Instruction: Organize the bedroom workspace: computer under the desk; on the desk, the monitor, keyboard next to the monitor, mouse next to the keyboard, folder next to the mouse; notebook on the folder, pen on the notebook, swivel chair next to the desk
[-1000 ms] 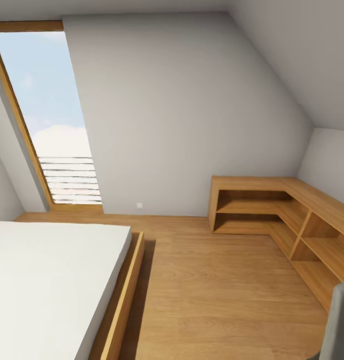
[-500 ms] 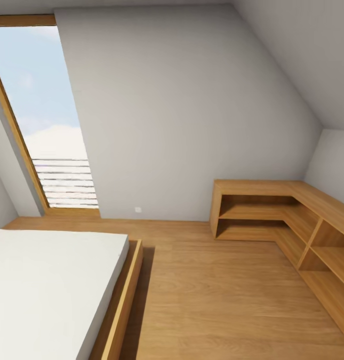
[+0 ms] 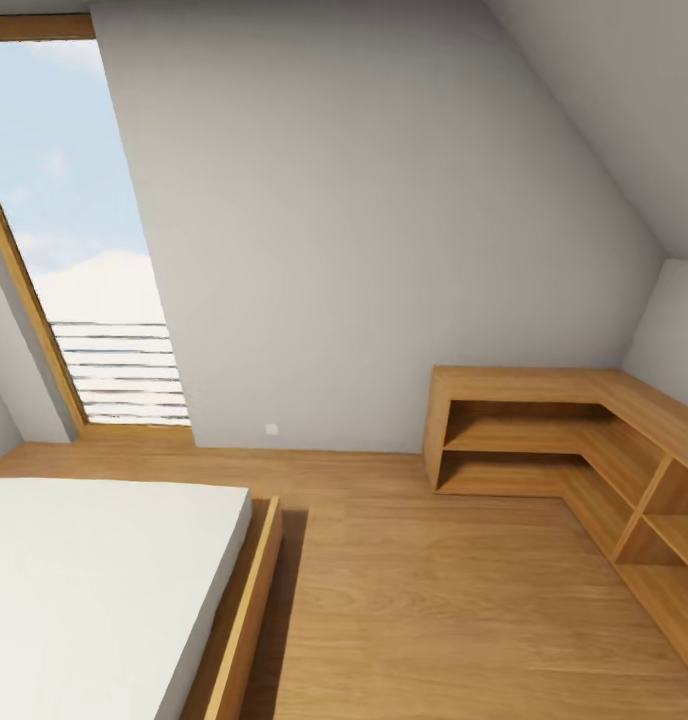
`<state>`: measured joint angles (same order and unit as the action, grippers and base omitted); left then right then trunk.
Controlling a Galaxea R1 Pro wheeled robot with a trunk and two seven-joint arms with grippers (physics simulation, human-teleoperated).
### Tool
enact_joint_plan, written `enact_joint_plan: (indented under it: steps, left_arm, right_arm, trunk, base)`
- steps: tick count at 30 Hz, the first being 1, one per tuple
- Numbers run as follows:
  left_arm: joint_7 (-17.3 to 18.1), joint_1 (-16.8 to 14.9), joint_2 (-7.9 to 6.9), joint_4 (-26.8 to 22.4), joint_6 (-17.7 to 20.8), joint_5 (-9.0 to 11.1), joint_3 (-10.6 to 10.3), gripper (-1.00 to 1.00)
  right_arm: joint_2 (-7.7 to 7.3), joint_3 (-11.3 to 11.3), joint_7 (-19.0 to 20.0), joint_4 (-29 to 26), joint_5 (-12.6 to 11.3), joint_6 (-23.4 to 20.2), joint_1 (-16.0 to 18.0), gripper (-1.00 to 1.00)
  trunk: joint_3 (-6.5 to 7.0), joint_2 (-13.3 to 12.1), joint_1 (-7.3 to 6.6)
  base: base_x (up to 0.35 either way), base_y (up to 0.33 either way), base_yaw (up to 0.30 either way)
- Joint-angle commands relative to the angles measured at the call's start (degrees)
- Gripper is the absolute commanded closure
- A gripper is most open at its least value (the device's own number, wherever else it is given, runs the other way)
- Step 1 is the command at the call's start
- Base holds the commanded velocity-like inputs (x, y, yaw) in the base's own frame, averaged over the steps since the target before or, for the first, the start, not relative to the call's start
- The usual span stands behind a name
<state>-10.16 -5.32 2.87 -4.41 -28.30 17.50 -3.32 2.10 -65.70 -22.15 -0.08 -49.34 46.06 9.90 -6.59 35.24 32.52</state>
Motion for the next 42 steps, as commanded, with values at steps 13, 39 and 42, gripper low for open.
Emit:
enact_joint_plan:
  steps: [13, 39, 42]
  left_arm:
    - [-0.4, 0.0, -0.01, 0.0, -0.2, 0.2, -0.4, -1.0]
    - [-0.4, 0.0, -0.05, 0.0, -0.2, 0.2, -0.4, -1.0]
    - [-0.4, 0.0, -0.05, 0.0, -0.1, 0.2, -0.4, -1.0]
  right_arm:
    - [0.01, -0.4, -0.5, 0.0, -0.1, 0.0, 0.0, -1.0]
    - [0.01, -0.3, -0.5, 0.0, -0.1, 0.0, 0.0, -1.0]
    - [0.01, -0.3, -0.5, 0.0, -0.1, 0.0, 0.0, -1.0]
  trunk:
    - [-0.1, 0.1, 0.05]
    - [-0.1, 0.1, 0.05]
    - [-0.1, 0.1, 0.05]
  base:
    - [0.321, 0.0, 0.0]
    - [0.322, -0.049, -0.041]
    - [0.322, -0.098, -0.024]
